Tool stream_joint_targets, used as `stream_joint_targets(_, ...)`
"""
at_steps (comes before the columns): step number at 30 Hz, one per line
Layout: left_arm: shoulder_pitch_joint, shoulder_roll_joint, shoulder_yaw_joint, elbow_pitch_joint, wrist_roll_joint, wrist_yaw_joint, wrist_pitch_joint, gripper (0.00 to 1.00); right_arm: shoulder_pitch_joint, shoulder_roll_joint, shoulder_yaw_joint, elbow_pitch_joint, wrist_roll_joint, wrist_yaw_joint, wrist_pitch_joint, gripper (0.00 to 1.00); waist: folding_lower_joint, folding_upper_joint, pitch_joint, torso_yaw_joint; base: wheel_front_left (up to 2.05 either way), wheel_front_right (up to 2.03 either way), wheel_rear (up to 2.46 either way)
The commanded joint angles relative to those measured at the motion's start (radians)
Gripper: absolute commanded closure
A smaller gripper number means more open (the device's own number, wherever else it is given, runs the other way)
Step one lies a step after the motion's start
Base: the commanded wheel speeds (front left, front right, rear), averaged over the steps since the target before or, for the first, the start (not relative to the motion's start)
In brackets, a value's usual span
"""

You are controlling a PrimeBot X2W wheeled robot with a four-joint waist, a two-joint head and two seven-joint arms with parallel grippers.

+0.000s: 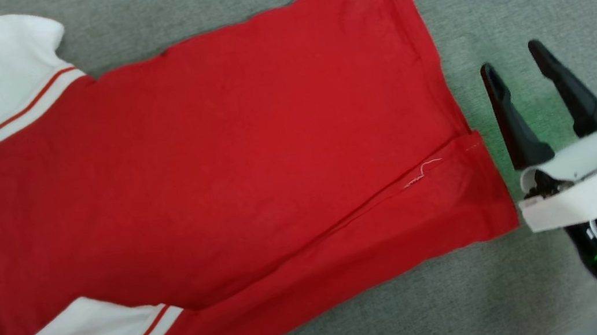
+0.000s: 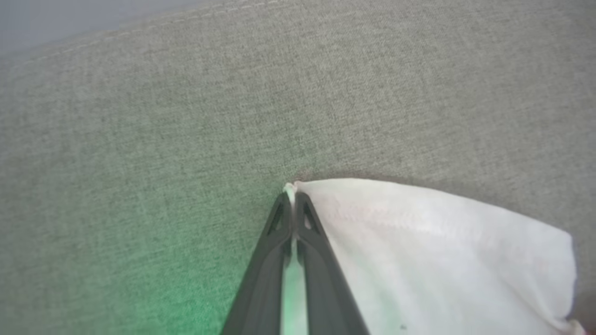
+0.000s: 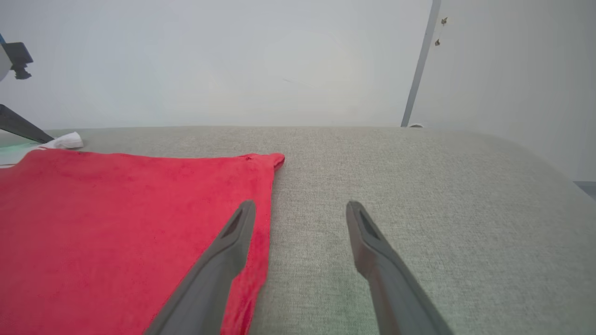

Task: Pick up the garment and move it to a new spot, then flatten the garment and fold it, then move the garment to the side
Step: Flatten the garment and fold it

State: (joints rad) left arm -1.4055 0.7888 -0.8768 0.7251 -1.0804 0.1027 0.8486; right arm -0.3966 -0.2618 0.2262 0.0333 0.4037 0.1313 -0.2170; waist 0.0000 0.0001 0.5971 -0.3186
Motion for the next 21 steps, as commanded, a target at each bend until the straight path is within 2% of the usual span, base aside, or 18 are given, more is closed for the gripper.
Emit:
stream_joint_targets(1,0.08,-0.018,-0.036,0.021,-0.011,0.002,0.05,1.0,-0.013,-0.007,-0.002,-0.004,0.004,-0.001,0.007,0.0,0.0,-0.0001,0.0,0.008,0.0,0.0,0.0)
stream_joint_targets(9,0.06,-0.053,-0.036,0.004,-0.009,-0.008,0.021,1.0,-0.2,-0.057,0.066,0.041,0.069,-0.001,0.226,0.0,0.0,-0.0001,0.002,0.04,0.0,0.0,0.0)
stream_joint_targets(14,0.041,-0.086,-0.037,0.015,-0.003,-0.029,-0.005,1.0,-0.362,-0.097,0.148,0.158,0.121,-0.001,0.412,0.0,0.0,-0.0001,0.009,0.063,0.0,0.0,0.0)
stream_joint_targets(21,0.016,-0.123,-0.039,0.053,0.003,-0.052,-0.032,1.0,-0.558,-0.104,0.268,0.345,0.228,-0.001,0.625,0.0,0.0,-0.0001,0.016,0.086,0.0,0.0,0.0)
